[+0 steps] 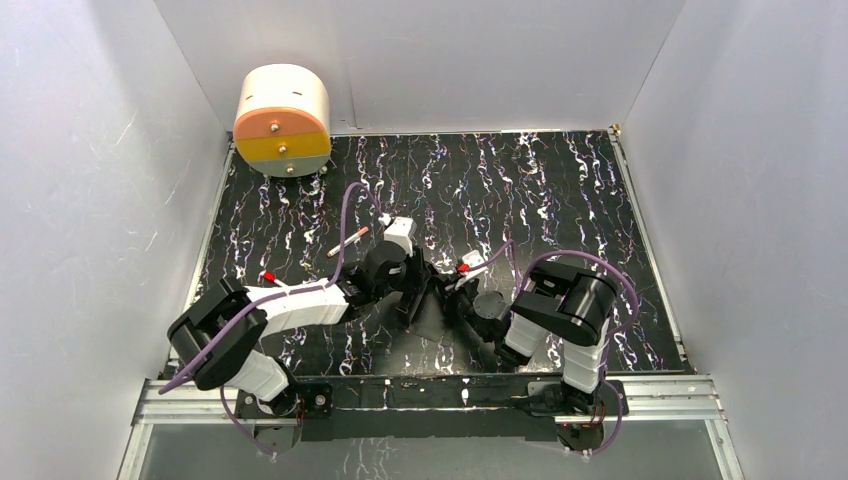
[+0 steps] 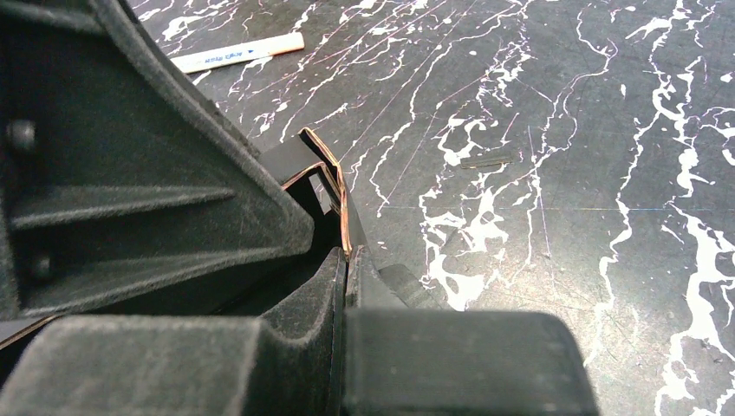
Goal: Fold the paper box
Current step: Fold the paper box at the center of the board.
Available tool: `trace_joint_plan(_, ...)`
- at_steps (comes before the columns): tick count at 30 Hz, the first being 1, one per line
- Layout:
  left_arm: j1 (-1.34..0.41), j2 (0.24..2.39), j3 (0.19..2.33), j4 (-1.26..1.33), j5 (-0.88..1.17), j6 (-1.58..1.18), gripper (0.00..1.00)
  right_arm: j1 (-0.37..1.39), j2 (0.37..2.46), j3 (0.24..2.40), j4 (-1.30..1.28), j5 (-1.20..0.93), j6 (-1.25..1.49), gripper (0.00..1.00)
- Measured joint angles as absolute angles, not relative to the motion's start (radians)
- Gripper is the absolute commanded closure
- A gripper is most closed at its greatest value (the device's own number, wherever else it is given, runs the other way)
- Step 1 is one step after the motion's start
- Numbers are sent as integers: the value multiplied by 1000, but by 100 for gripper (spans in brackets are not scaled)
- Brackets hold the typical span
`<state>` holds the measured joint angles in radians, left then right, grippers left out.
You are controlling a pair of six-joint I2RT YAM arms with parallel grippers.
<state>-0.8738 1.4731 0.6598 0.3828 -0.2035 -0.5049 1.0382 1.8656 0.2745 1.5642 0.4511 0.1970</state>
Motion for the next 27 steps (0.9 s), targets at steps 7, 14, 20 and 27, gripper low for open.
trace_joint_plan(7, -841, 1430, 601, 420, -140, -595, 49, 1045, 1866, 274, 1563, 471, 207, 97)
trace_joint_plan(14, -807, 1397, 577, 501, -110, -668, 44, 1048, 1866, 275, 1563, 479, 207, 97)
trace_joint_plan(20, -782, 1420, 597, 514, -118, -701, 52, 1049, 1865, 276, 1563, 480, 206, 96)
trace_joint_plan(27, -776, 1499, 641, 528, -135, -707, 58, 1050, 1865, 279, 1562, 479, 202, 96)
